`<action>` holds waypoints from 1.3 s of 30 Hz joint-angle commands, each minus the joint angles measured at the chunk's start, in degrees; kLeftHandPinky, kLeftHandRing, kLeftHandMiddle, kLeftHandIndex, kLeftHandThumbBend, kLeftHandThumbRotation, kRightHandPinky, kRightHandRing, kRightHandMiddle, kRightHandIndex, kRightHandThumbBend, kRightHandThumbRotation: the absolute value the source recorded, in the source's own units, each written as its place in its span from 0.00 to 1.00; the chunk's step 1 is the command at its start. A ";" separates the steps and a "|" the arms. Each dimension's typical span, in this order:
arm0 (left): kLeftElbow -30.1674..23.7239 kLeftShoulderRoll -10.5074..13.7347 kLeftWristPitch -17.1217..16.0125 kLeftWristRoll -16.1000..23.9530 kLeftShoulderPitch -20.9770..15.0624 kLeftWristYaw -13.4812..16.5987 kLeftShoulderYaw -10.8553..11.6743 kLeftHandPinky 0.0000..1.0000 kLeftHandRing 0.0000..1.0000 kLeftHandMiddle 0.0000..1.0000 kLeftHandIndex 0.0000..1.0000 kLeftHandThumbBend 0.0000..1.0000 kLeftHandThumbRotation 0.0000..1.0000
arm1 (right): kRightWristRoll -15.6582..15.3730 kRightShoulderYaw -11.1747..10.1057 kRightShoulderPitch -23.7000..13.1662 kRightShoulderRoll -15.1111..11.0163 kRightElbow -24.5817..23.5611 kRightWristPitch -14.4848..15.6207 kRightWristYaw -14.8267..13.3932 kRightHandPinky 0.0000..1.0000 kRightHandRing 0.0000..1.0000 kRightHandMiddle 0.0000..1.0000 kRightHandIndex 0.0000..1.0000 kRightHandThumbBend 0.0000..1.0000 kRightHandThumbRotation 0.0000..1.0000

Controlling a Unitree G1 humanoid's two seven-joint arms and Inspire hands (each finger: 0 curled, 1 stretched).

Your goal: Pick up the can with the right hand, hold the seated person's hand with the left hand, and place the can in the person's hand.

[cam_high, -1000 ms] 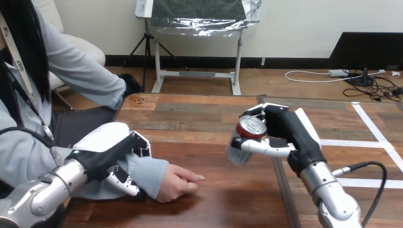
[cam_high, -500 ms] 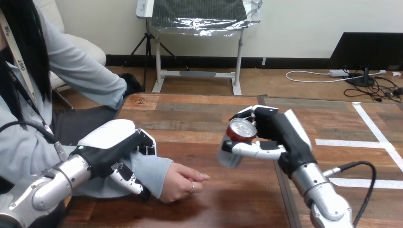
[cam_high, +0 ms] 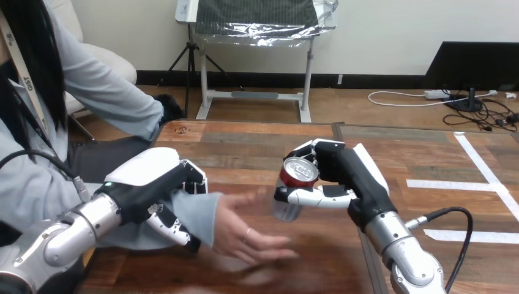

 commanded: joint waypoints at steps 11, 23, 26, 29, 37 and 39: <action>-8.91 -2.72 -0.36 -4.56 -4.39 -0.93 3.12 0.21 0.27 0.34 0.36 0.91 0.00 | 0.11 1.23 -0.87 1.17 -7.44 -0.83 -0.51 0.34 0.39 0.46 0.50 0.79 0.00; -10.13 -3.51 -0.81 -5.34 -4.15 -1.37 3.96 0.21 0.26 0.33 0.36 0.92 0.00 | 0.36 1.82 0.24 1.89 -8.43 -1.51 0.54 0.34 0.39 0.46 0.50 0.78 0.00; -10.21 -3.64 -0.97 -5.47 -4.21 -1.61 4.03 0.21 0.26 0.33 0.36 0.92 0.00 | 0.17 2.04 0.47 2.07 -8.58 -1.41 0.60 0.34 0.39 0.46 0.50 0.78 0.00; -10.45 -3.68 -1.06 -5.67 -4.28 -1.92 3.98 0.21 0.26 0.33 0.36 0.92 0.00 | -0.25 2.35 0.73 2.18 -8.94 -1.25 0.30 0.33 0.38 0.46 0.50 0.79 0.00; -10.64 -3.95 -1.23 -5.85 -4.08 -2.25 4.09 0.21 0.26 0.33 0.35 0.92 0.00 | 0.08 3.05 1.61 2.74 -10.20 -1.04 0.58 0.32 0.37 0.45 0.50 0.79 0.00; -10.75 -4.03 -1.10 -6.01 -3.99 -2.48 4.12 0.21 0.26 0.33 0.36 0.91 0.00 | -0.02 3.25 1.96 2.82 -10.95 -0.70 0.48 0.32 0.37 0.45 0.50 0.79 0.00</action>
